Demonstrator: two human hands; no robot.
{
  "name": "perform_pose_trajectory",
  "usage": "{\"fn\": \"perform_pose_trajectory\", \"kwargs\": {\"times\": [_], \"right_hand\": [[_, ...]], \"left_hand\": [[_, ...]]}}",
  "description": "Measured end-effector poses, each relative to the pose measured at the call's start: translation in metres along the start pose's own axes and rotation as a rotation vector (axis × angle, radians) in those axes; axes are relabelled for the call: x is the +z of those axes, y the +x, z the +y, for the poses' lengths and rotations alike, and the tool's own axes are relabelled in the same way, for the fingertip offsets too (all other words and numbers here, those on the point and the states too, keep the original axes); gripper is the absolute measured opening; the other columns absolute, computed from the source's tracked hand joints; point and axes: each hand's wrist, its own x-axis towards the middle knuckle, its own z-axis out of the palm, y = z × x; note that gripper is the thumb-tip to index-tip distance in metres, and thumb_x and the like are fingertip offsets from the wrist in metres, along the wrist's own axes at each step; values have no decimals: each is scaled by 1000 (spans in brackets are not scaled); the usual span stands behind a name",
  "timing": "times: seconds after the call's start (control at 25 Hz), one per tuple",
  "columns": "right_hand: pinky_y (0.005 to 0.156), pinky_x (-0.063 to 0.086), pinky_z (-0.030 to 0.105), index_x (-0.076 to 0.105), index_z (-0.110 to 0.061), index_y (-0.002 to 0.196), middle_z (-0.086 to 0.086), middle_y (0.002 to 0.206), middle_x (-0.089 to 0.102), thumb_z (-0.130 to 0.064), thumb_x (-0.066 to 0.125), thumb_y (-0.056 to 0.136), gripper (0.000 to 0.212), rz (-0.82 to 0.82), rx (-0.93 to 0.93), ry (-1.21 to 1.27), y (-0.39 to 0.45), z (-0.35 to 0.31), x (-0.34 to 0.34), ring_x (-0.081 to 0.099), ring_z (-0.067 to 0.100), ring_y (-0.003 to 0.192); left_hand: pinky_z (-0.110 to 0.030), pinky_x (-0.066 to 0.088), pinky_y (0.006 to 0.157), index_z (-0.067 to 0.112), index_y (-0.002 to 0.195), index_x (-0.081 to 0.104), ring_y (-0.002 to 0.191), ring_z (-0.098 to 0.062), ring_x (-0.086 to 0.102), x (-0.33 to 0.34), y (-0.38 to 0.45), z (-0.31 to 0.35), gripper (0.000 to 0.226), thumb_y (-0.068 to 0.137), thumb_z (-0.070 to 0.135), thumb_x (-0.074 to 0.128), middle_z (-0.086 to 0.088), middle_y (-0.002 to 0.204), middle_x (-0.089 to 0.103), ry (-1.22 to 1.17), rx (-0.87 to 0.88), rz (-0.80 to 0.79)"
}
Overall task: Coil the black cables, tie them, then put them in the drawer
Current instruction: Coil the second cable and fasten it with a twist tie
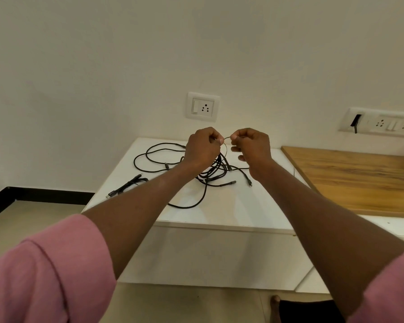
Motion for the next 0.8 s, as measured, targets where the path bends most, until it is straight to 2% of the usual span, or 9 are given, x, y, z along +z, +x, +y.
{"fn": "perform_pose_trajectory", "kwargs": {"times": [0.12, 0.2, 0.28, 0.36, 0.48, 0.64, 0.72, 0.8], "right_hand": [[63, 46, 29, 67, -20, 91, 0, 86, 73, -9, 60, 97, 14, 169, 40, 260, 5, -7, -7, 72, 12, 78], [68, 48, 30, 60, -21, 98, -3, 90, 78, -7, 50, 100, 17, 256, 104, 466, 9, -10, -14, 76, 13, 87], [73, 53, 31, 52, -22, 99, -2, 90, 80, -5, 40, 99, 21, 273, 161, 677, 12, -10, -22, 79, 17, 93], [76, 56, 31, 49, -19, 90, 1, 82, 76, -3, 36, 97, 22, 222, 198, 859, 14, -7, -29, 79, 23, 87], [77, 58, 35, 51, -17, 82, 3, 75, 68, -9, 41, 103, 25, 104, 241, 897, 15, -1, -36, 78, 24, 82], [76, 59, 36, 54, -16, 85, 3, 77, 66, -17, 44, 107, 25, 43, 253, 919, 18, -1, -37, 76, 24, 82], [77, 58, 36, 54, -17, 84, 1, 77, 66, -20, 44, 108, 26, 15, 251, 918, 17, -5, -34, 77, 22, 83], [76, 57, 37, 54, -17, 86, 1, 70, 61, -20, 46, 108, 24, -12, 262, 914, 16, -8, -28, 75, 20, 75]], "left_hand": [[-25, 47, 72, 14, 96, 67, 81, -9, 60, -5, 3, -1, 9, 101, 16, 59, 9, 88, 65, -10, -91, 22], [-25, 48, 67, 12, 102, 68, 76, -10, 57, -8, 7, -3, 14, 102, 18, 55, 7, 87, 63, -58, -163, -6], [-25, 46, 58, 12, 103, 64, 64, -11, 50, -7, 10, -3, 15, 104, 18, 50, 0, 85, 61, -159, -231, -64], [-24, 40, 49, 13, 101, 59, 55, -11, 44, -7, 11, -3, 15, 106, 16, 45, -9, 86, 61, -265, -300, -108], [-22, 40, 50, 9, 111, 62, 53, -11, 43, -12, 9, -4, 15, 107, 19, 51, -11, 84, 67, -359, -372, -185], [-31, 51, 65, 4, 118, 69, 61, -15, 56, -13, 6, -9, 20, 100, 8, 64, -11, 87, 67, -382, -368, -362], [-33, 56, 68, 1, 119, 69, 65, -17, 61, -7, 3, -7, 21, 99, 1, 61, -12, 86, 64, -340, -352, -406], [-33, 56, 72, 1, 115, 69, 71, -19, 68, 0, 1, -4, 19, 100, -3, 57, -13, 87, 64, -303, -358, -407]]}}
